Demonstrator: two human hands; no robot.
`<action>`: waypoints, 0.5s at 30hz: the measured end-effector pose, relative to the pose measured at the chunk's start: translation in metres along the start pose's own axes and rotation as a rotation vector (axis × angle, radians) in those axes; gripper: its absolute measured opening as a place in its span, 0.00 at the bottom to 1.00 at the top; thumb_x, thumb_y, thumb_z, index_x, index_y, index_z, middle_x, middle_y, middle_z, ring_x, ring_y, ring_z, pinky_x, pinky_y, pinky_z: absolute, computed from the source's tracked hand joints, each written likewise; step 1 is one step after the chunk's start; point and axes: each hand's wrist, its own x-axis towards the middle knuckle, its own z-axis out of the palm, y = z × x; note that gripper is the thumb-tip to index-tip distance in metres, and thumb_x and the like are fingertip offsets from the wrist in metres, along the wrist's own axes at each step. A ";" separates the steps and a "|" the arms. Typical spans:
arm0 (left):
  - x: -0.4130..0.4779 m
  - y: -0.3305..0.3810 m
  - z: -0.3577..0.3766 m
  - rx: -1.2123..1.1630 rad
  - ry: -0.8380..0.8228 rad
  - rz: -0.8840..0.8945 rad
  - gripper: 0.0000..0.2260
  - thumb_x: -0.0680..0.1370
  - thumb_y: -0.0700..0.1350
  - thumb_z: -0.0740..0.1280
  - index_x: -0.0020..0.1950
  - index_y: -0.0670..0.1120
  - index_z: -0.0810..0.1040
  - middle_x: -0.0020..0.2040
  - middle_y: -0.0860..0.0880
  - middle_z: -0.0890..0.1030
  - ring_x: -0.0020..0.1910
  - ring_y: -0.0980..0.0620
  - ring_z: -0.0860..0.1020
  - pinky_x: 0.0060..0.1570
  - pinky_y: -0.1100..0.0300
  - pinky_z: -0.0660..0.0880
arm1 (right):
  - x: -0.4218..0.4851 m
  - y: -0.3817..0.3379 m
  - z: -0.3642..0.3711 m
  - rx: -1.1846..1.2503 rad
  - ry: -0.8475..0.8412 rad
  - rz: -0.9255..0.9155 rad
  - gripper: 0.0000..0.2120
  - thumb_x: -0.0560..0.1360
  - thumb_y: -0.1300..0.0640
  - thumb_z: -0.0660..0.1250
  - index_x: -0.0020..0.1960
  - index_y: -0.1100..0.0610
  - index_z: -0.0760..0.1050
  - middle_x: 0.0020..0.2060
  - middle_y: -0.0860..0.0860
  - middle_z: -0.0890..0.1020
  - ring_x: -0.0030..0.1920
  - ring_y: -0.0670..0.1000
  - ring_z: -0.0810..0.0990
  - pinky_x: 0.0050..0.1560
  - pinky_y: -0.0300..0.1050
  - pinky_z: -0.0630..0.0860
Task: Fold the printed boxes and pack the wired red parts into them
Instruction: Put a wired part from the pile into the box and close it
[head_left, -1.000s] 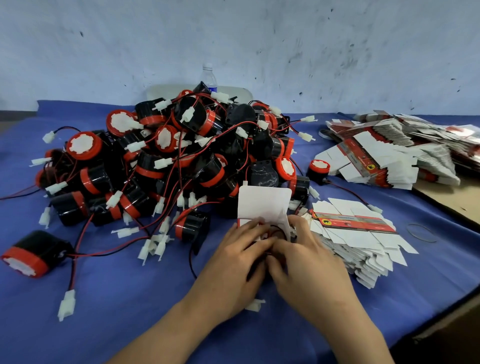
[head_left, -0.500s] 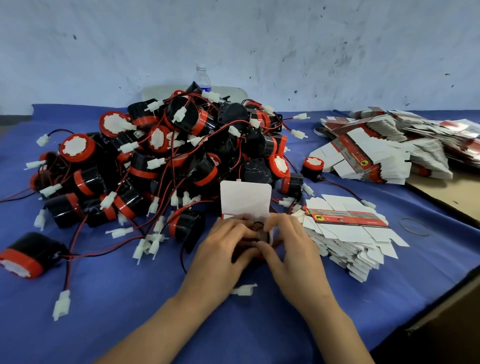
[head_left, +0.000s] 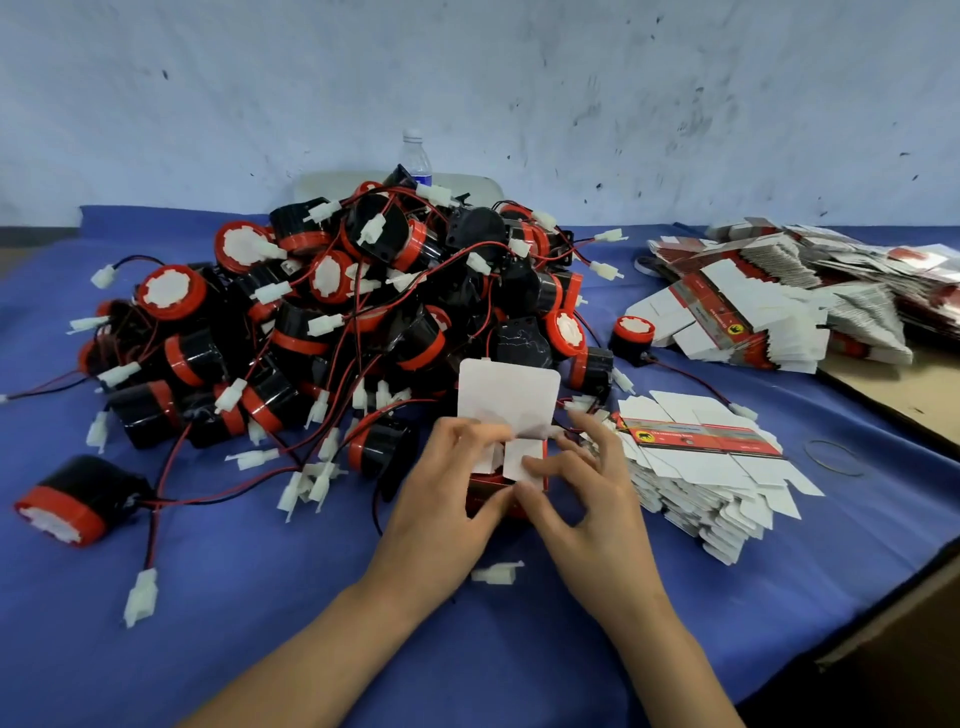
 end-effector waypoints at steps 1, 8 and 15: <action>0.001 0.000 0.000 0.008 -0.015 0.033 0.13 0.74 0.41 0.73 0.55 0.52 0.77 0.56 0.57 0.72 0.56 0.65 0.72 0.54 0.75 0.67 | 0.000 -0.002 0.001 -0.013 0.012 -0.003 0.02 0.74 0.59 0.70 0.46 0.53 0.80 0.65 0.41 0.65 0.62 0.30 0.66 0.56 0.20 0.62; 0.001 0.002 0.000 -0.128 -0.256 0.149 0.05 0.76 0.44 0.70 0.47 0.43 0.82 0.58 0.52 0.76 0.60 0.59 0.75 0.59 0.63 0.72 | -0.003 -0.015 -0.010 0.364 0.307 -0.011 0.12 0.72 0.47 0.66 0.41 0.53 0.66 0.37 0.46 0.74 0.39 0.45 0.73 0.41 0.38 0.71; -0.001 0.006 0.003 -0.154 -0.303 0.194 0.04 0.77 0.42 0.69 0.46 0.42 0.80 0.60 0.50 0.76 0.60 0.59 0.74 0.59 0.67 0.70 | 0.001 -0.019 -0.017 0.410 0.260 0.042 0.09 0.76 0.62 0.66 0.38 0.59 0.72 0.33 0.51 0.74 0.35 0.43 0.73 0.37 0.29 0.69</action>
